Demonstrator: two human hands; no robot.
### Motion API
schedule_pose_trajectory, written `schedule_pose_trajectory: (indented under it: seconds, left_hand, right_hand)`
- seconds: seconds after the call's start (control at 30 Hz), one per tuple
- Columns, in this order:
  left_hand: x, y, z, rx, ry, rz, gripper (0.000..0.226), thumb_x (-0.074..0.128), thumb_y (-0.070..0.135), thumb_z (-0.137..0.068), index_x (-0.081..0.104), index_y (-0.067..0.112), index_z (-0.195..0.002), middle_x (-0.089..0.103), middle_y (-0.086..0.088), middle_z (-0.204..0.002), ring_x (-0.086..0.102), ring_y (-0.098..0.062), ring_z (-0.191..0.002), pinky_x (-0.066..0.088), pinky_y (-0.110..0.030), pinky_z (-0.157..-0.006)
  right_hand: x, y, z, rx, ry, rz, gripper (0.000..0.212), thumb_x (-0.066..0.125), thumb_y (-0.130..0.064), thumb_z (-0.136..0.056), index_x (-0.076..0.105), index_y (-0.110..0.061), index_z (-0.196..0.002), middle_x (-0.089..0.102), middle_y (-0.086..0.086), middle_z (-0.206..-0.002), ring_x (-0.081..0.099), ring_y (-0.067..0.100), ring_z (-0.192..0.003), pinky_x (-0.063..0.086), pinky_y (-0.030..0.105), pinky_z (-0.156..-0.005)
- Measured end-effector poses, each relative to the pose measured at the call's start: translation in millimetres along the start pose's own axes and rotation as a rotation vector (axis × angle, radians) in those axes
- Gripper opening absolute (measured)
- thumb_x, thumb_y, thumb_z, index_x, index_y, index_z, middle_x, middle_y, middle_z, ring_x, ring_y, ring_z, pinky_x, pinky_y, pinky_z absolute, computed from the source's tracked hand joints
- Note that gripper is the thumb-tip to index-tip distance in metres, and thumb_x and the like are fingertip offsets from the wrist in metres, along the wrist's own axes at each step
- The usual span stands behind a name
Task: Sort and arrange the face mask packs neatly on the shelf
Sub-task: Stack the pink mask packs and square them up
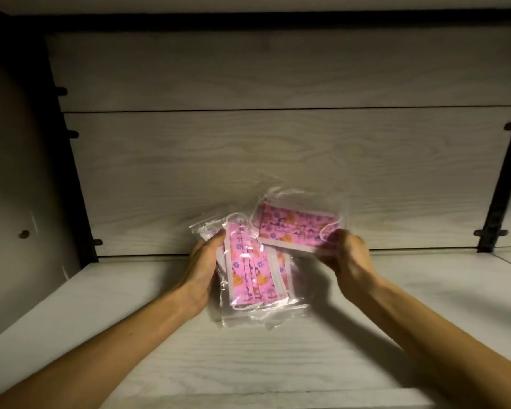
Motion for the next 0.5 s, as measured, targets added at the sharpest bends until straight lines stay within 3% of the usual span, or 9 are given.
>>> schedule_pose_trajectory:
  seconds: [0.07, 0.13, 0.23, 0.27, 0.3, 0.37, 0.43, 0.5]
  left_hand:
    - [7, 2, 5, 0.044, -0.063, -0.001, 0.043, 0.057, 0.052, -0.096, 0.074, 0.016, -0.112, 0.079, -0.009, -0.103, 0.076, -0.027, -0.097, 0.053, -0.042, -0.089]
    - [13, 3, 8, 0.085, -0.127, -0.015, 0.033, 0.067, 0.04, -0.092, 0.071, 0.016, -0.114, 0.078, -0.009, -0.107, 0.074, -0.027, -0.102, 0.051, -0.05, -0.098]
    - [7, 1, 6, 0.077, -0.108, 0.027, 0.029, 0.073, 0.012, -0.087, 0.069, 0.011, -0.116, 0.077, -0.012, -0.107, 0.074, -0.032, -0.101, 0.052, -0.056, -0.101]
    - [4, 1, 4, 0.06, -0.092, 0.043, 0.031, 0.073, 0.008, -0.086, 0.068, 0.01, -0.117, 0.077, -0.013, -0.107, 0.074, -0.033, -0.1, 0.052, -0.056, -0.1]
    - [2, 0, 2, 0.049, -0.085, 0.053, 0.033, 0.074, 0.008, -0.085, 0.068, 0.009, -0.117, 0.077, -0.014, -0.107, 0.074, -0.035, -0.1, 0.054, -0.056, -0.098]
    - [-1, 0, 0, 0.024, -0.079, 0.088, 0.033, 0.074, 0.008, -0.085, 0.067, 0.007, -0.117, 0.077, -0.018, -0.105, 0.075, -0.038, -0.096, 0.058, -0.053, -0.092]
    - [-2, 0, -1, -0.003, -0.08, 0.11, 0.032, 0.075, 0.011, -0.084, 0.069, 0.004, -0.115, 0.076, -0.022, -0.104, 0.075, -0.039, -0.094, 0.06, -0.049, -0.085]
    - [-1, 1, 0, -0.013, -0.097, 0.102, 0.03, 0.077, 0.016, -0.082, 0.074, 0.005, -0.11, 0.076, -0.021, -0.104, 0.075, -0.039, -0.093, 0.061, -0.045, -0.079]
  right_hand:
    - [6, 9, 4, -0.018, -0.039, 0.079, 0.027, 0.038, -0.006, -0.096, 0.062, 0.003, -0.104, 0.068, 0.02, -0.094, 0.065, 0.029, -0.074, 0.056, 0.032, -0.061]
    - [12, 13, 6, -0.029, -0.09, 0.165, 0.025, 0.04, -0.011, -0.1, 0.061, 0.002, -0.107, 0.071, 0.019, -0.098, 0.071, 0.027, -0.082, 0.058, 0.031, -0.061]
    - [20, 13, 10, -0.044, -0.204, 0.305, 0.014, 0.055, -0.011, -0.096, 0.066, -0.003, -0.094, 0.072, 0.009, -0.08, 0.068, 0.011, -0.057, 0.052, 0.025, -0.045]
    - [21, 13, 9, -0.041, -0.241, 0.342, 0.012, 0.06, -0.012, -0.092, 0.069, -0.004, -0.094, 0.074, 0.01, -0.083, 0.068, 0.01, -0.057, 0.052, 0.024, -0.047]
    - [22, 13, 8, -0.03, -0.26, 0.362, 0.016, 0.066, -0.015, -0.089, 0.069, -0.004, -0.099, 0.074, 0.011, -0.09, 0.069, 0.011, -0.065, 0.055, 0.026, -0.055]
    - [15, 5, 6, -0.083, -0.188, 0.398, 0.051, 0.074, -0.021, -0.084, 0.053, -0.006, -0.128, 0.065, 0.012, -0.118, 0.068, 0.019, -0.098, 0.058, 0.038, -0.086]
    - [7, -28, 8, -0.392, -0.044, 0.551, 0.087, 0.08, -0.025, -0.081, 0.029, -0.014, -0.15, 0.047, 0.009, -0.142, 0.05, 0.025, -0.128, 0.044, 0.045, -0.108]
    - [15, -58, 22, -0.755, -0.046, 0.761, 0.094, 0.082, -0.035, -0.078, 0.027, -0.021, -0.153, 0.042, 0.002, -0.149, 0.038, 0.019, -0.136, 0.036, 0.04, -0.112]
Point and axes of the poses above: each hand's wrist, its own z-axis away from the middle knuckle, its own x-axis out of the palm, y = z × x, the point moved 8 cm from there along -z, towards the middle knuckle
